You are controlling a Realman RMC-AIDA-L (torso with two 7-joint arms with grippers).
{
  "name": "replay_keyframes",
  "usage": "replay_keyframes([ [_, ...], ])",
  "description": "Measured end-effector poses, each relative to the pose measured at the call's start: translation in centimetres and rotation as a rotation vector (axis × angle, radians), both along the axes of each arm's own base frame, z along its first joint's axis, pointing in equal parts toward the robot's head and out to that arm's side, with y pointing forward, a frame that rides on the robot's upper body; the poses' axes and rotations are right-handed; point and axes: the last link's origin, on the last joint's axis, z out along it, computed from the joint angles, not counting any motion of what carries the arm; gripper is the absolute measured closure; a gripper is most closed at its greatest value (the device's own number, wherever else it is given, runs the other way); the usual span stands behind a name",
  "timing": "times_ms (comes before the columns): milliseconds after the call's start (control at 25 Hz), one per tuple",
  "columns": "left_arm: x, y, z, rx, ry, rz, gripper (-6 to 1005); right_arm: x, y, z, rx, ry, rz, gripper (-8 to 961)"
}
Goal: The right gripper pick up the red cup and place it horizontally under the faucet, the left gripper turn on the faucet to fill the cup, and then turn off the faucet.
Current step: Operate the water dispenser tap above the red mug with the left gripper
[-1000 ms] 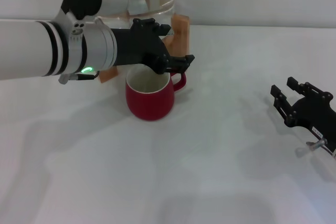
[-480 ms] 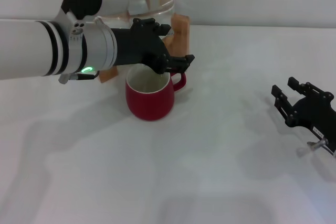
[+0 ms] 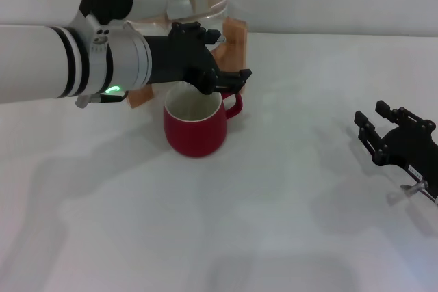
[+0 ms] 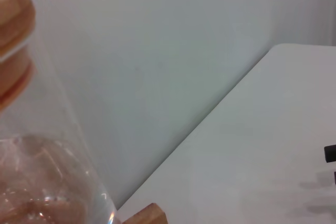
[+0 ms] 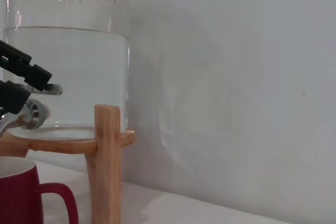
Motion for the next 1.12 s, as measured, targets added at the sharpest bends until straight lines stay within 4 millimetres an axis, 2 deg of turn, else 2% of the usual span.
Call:
replay_keyframes([
  [1120, 0.16, 0.13, 0.07, 0.016, 0.000, -0.009, 124, 0.02, 0.05, 0.04, 0.001, -0.003, 0.001, 559],
])
